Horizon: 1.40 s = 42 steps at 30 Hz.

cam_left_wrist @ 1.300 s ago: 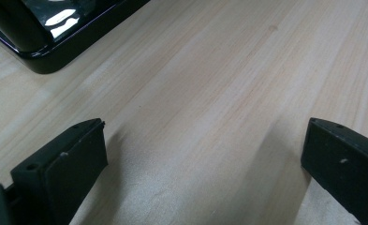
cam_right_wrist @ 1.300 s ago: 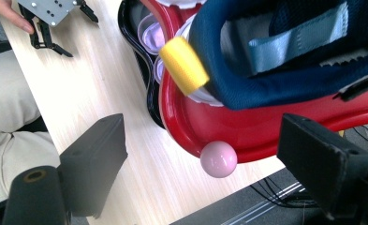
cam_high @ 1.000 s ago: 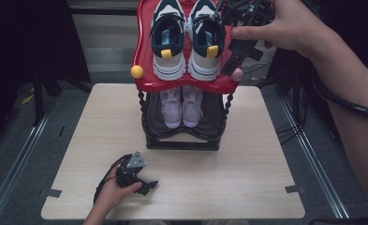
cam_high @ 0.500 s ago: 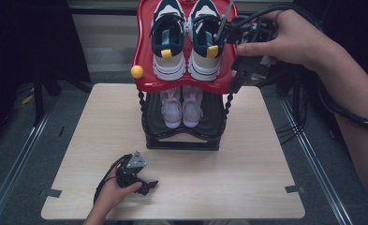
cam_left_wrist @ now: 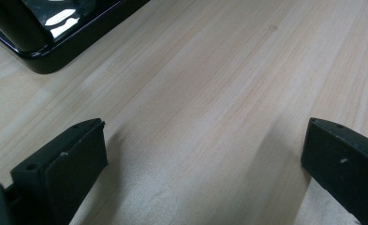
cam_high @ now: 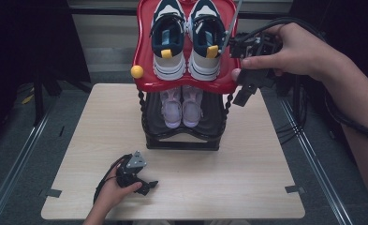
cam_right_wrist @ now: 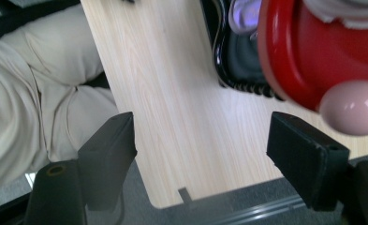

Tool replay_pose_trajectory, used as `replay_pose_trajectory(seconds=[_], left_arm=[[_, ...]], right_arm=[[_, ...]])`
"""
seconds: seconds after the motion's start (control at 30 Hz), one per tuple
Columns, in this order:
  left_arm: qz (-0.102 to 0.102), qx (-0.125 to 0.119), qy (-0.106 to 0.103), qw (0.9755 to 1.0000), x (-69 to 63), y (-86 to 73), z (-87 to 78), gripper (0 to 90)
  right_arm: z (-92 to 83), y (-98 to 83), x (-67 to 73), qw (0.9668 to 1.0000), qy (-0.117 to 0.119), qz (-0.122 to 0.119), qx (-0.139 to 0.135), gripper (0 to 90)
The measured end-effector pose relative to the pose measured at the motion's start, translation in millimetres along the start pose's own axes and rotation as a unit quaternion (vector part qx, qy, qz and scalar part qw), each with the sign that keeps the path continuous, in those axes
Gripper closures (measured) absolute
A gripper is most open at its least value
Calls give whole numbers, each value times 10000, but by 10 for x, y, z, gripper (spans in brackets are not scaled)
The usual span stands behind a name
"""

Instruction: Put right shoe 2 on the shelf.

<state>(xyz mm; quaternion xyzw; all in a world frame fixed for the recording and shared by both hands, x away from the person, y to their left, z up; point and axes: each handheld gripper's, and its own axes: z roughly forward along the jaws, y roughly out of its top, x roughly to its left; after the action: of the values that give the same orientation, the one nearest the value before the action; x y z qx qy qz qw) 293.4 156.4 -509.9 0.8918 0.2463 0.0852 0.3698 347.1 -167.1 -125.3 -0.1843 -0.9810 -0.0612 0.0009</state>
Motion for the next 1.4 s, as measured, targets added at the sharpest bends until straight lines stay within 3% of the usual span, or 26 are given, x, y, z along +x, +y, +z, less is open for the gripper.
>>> replay_pose_trajectory(seconds=[0.33, 0.6, 1.03, 1.4], left_arm=[[2, 5, 4, 10000, 0, 0, 0, 0], [4, 4, -1, 10000, 1, 0, -1, 0], [1, 4, -4, 10000, 0, 0, -1, 0], [3, 19, -13, 10000, 1, 1, -3, 0]], right_arm=[[77, -106, 27, 9995, 128, -89, 267, 235], [187, -289, 53, 9994, 40, -26, 354, 231], [364, -567, 60, 9996, -35, 43, 271, 222], [536, -666, 35, 9994, -191, 24, 296, 206]])
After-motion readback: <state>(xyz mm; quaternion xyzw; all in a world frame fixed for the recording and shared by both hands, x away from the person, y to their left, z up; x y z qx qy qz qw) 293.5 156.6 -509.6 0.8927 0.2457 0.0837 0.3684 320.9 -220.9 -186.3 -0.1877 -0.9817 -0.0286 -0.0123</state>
